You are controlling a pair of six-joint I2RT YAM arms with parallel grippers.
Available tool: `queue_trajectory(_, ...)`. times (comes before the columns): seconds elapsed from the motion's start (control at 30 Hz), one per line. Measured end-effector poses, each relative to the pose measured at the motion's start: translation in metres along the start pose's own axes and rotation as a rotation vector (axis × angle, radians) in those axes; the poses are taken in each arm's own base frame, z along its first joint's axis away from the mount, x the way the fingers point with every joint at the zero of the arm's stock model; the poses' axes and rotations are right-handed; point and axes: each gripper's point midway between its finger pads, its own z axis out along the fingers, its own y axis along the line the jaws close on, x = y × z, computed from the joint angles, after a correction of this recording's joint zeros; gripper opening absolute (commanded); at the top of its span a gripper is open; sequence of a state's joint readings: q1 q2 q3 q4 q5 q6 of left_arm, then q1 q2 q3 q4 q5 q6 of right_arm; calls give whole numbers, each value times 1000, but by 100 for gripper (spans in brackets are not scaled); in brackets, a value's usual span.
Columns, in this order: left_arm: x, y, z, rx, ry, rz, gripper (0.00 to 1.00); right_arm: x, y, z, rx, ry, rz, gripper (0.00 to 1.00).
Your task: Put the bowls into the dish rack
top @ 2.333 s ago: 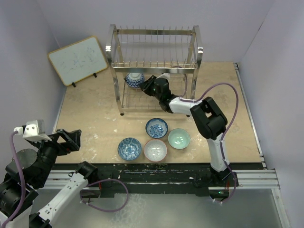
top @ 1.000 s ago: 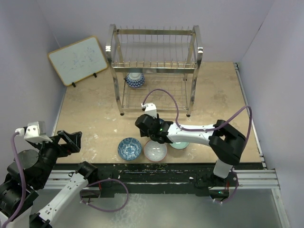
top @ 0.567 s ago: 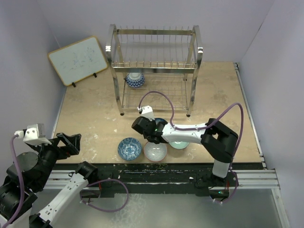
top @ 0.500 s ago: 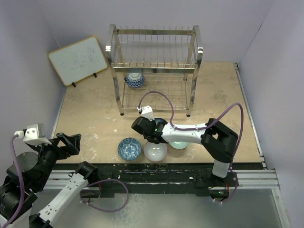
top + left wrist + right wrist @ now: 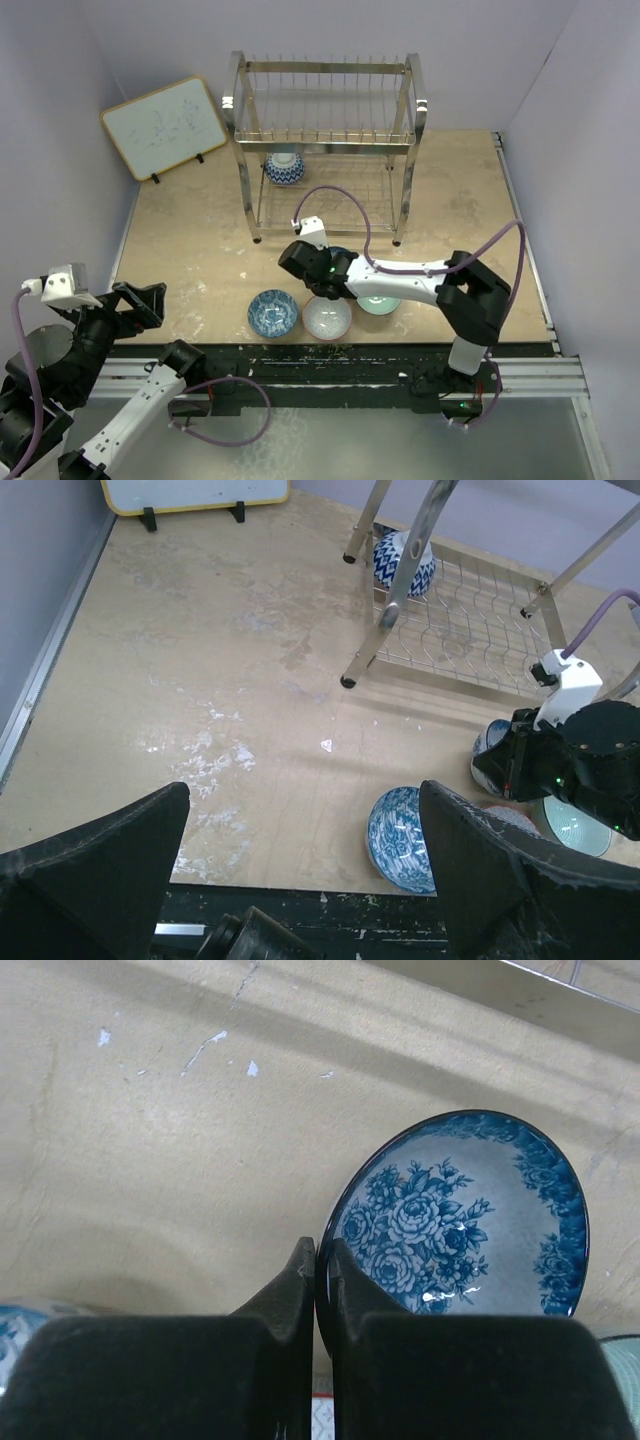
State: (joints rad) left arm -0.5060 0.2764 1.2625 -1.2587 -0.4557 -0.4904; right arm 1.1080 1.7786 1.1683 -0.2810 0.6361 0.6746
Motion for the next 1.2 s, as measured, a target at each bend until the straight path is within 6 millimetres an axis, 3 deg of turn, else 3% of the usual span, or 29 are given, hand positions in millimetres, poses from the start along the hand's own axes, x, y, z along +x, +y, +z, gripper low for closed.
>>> queue_trajectory(0.13, -4, 1, -2, -1, -12, -5, 99, -19, 1, -24, -58, -30, 35, 0)
queue_trajectory(0.3, -4, 1, -2, -4, -14, -5, 99, -72, 11, -75, -236, -152, 146, 0)
queue_trajectory(0.47, -4, 1, -2, -4, -14, -5, 99, -114, 25, -108, -430, -255, 238, 0)
queue_trajectory(0.6, -5, 1, -3, -3, -17, -7, 99, -126, 33, -107, -551, -269, 284, 0)
queue_trajectory(0.8, -9, 1, -6, 2, -29, -12, 99, -123, 39, -93, -718, -245, 372, 0)
queue_trajectory(0.93, -10, 1, -6, 1, -32, -13, 99, -117, 54, -95, -837, -216, 414, 0)
queue_trajectory(1.2, -14, 1, -10, 7, -46, -19, 99, -130, 82, -102, -1036, -191, 508, 0)
